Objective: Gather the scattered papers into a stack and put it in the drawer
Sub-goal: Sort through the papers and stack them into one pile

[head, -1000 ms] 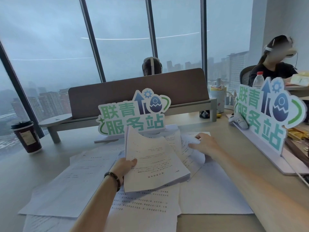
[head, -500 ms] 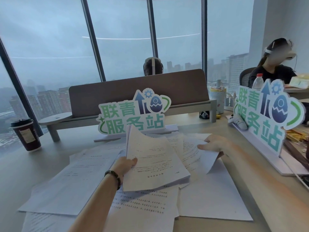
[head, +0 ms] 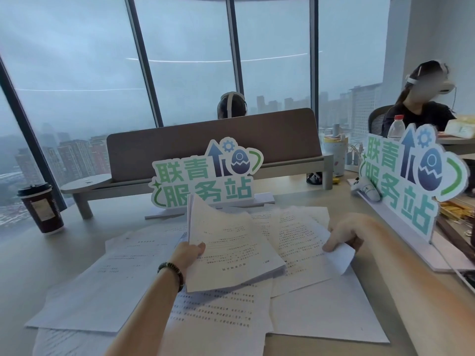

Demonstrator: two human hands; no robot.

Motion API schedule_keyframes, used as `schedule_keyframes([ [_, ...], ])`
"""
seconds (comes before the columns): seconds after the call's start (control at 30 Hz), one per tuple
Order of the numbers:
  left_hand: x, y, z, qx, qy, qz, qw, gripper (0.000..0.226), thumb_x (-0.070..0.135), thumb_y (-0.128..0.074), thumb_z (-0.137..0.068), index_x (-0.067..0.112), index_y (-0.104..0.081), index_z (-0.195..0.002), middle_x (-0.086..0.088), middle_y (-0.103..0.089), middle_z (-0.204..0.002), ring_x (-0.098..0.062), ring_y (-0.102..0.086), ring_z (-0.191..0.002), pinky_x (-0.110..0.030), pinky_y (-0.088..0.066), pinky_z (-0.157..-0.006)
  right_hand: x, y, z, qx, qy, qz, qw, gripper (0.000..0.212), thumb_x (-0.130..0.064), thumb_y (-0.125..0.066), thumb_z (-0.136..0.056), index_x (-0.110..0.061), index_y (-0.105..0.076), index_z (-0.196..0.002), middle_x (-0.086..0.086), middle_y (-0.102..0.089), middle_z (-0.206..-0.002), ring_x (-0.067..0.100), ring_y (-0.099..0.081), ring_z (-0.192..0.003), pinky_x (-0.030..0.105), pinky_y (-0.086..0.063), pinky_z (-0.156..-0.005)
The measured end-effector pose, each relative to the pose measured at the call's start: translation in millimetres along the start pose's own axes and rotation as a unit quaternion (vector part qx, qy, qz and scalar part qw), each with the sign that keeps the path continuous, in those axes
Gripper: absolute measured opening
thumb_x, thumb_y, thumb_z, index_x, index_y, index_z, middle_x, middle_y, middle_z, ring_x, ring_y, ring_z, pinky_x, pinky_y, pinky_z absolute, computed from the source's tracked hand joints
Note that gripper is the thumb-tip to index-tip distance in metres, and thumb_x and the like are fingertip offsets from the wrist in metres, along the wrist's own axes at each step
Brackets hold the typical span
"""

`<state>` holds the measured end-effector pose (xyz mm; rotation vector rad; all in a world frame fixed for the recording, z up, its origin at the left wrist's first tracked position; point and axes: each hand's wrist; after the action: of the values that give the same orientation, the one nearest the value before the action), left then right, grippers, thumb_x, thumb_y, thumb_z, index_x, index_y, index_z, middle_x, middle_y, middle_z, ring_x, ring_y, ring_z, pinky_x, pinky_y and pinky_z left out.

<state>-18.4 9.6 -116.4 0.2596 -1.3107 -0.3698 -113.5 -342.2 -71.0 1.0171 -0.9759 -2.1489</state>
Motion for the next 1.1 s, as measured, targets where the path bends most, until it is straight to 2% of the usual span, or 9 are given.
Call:
schedule_keyframes([
  [0.1, -0.6, 0.5, -1.4, 0.001, -0.003, 0.001, 1.000, 0.028, 0.016, -0.055, -0.097, -0.004, -0.055, -0.116, -0.022, -0.065, -0.102, -0.033, -0.063, -0.082, -0.046, -0.054, -0.084, -1.2, -2.1, 6.1, 0.025, -0.008, 0.083, 0.996, 0.061, -0.045, -0.078, -0.080, -0.005, -0.059, -0.122, 0.006, -0.066, -0.112, 0.022, -0.066, -0.101, 0.035, -0.055, -0.094],
  [0.23, -2.5, 0.1, -3.6, 0.000, -0.001, 0.005, 1.000, 0.030, 0.016, -0.056, -0.096, -0.005, -0.057, -0.118, -0.025, -0.067, -0.111, -0.040, -0.067, -0.098, -0.052, -0.055, -0.089, -6.1, -8.6, -6.2, 0.175, -0.012, 0.056, 0.983, 0.041, -0.048, -0.068, -0.088, -0.009, -0.056, -0.092, 0.005, -0.057, -0.089, 0.023, -0.061, -0.098, 0.031, -0.050, -0.084],
  [0.3, -2.4, -0.5, -3.7, 0.000, -0.002, 0.010, 1.000, 0.031, 0.015, -0.056, -0.096, -0.006, -0.057, -0.119, -0.026, -0.067, -0.112, -0.040, -0.067, -0.095, -0.052, -0.055, -0.088, -6.7, -10.5, -15.5, 0.171, -0.009, -0.007, 0.985, 0.038, -0.043, -0.069, -0.089, -0.008, -0.054, -0.093, 0.006, -0.058, -0.089, 0.024, -0.061, -0.092, 0.030, -0.051, -0.075],
  [0.4, -2.7, -1.3, -2.9, -0.001, -0.005, 0.021, 1.000, 0.029, 0.013, -0.056, -0.096, -0.007, -0.057, -0.117, -0.024, -0.067, -0.105, -0.035, -0.065, -0.084, -0.047, -0.055, -0.082, -3.2, -10.0, -27.1, 0.154, -0.003, -0.087, 0.984, 0.045, -0.035, -0.074, -0.086, -0.004, -0.056, -0.113, 0.011, -0.065, -0.106, 0.026, -0.066, -0.097, 0.034, -0.055, -0.075],
  [0.57, -3.1, -1.0, -0.3, -0.004, -0.006, 0.025, 1.000, 0.027, 0.014, -0.055, -0.097, -0.003, -0.058, -0.119, -0.022, -0.067, -0.105, -0.034, -0.065, -0.082, -0.036, -0.056, -0.066, -1.0, -7.2, -29.0, 0.134, -0.001, -0.120, 0.984, 0.059, -0.032, -0.079, -0.081, -0.006, -0.054, -0.128, 0.012, -0.061, -0.121, 0.029, -0.058, -0.108, 0.040, -0.049, -0.094],
  [0.8, -2.1, -2.1, 2.4, 0.001, -0.011, 0.022, 1.000, 0.022, 0.015, -0.055, -0.097, -0.001, -0.058, -0.113, -0.017, -0.067, -0.094, -0.031, -0.065, -0.077, -0.035, -0.056, -0.065, -6.3, -14.6, -32.2, 0.186, -0.004, -0.009, 0.983, 0.062, -0.043, -0.077, -0.080, -0.011, -0.057, -0.128, 0.008, -0.064, -0.122, 0.027, -0.060, -0.111, 0.036, -0.052, -0.089],
  [0.93, -2.0, -2.2, 2.6, 0.001, -0.014, 0.030, 0.999, 0.017, 0.015, -0.055, -0.098, 0.002, -0.059, -0.108, -0.014, -0.068, -0.088, -0.032, -0.065, -0.077, -0.039, -0.057, -0.068, -9.5, -13.9, -29.4, 0.164, 0.002, -0.112, 0.980, 0.058, -0.032, -0.076, -0.085, -0.003, -0.051, -0.129, 0.013, -0.060, -0.117, 0.027, -0.065, -0.095, 0.038, -0.058, -0.086],
  [1.03, -3.0, -2.8, 1.5, 0.004, -0.020, 0.040, 0.999, 0.011, 0.013, -0.055, -0.097, 0.004, -0.060, -0.102, -0.015, -0.068, -0.090, -0.034, -0.066, -0.083, -0.047, -0.056, -0.082, -7.8, -14.6, -32.8, 0.159, 0.032, -0.180, 0.970, 0.058, -0.023, -0.081, -0.080, 0.001, -0.053, -0.124, 0.015, -0.057, -0.119, 0.029, -0.062, -0.100, 0.043, -0.059, -0.085],
  [1.1, -3.4, -3.1, 1.5, 0.004, -0.022, 0.043, 0.999, 0.009, 0.013, -0.055, -0.097, 0.006, -0.060, -0.099, -0.014, -0.068, -0.087, -0.033, -0.065, -0.081, -0.045, -0.056, -0.080, -5.8, -14.5, -38.0, 0.152, 0.037, -0.226, 0.961, 0.054, -0.021, -0.085, -0.075, 0.002, -0.056, -0.115, 0.014, -0.060, -0.117, 0.031, -0.064, -0.101, 0.043, -0.061, -0.077],
])
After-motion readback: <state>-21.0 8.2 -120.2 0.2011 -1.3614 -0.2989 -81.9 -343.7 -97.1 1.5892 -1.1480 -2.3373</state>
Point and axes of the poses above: each hand's wrist, its own z-axis away from the middle knuckle, its own y-axis out of the back of the hand, x = y × z
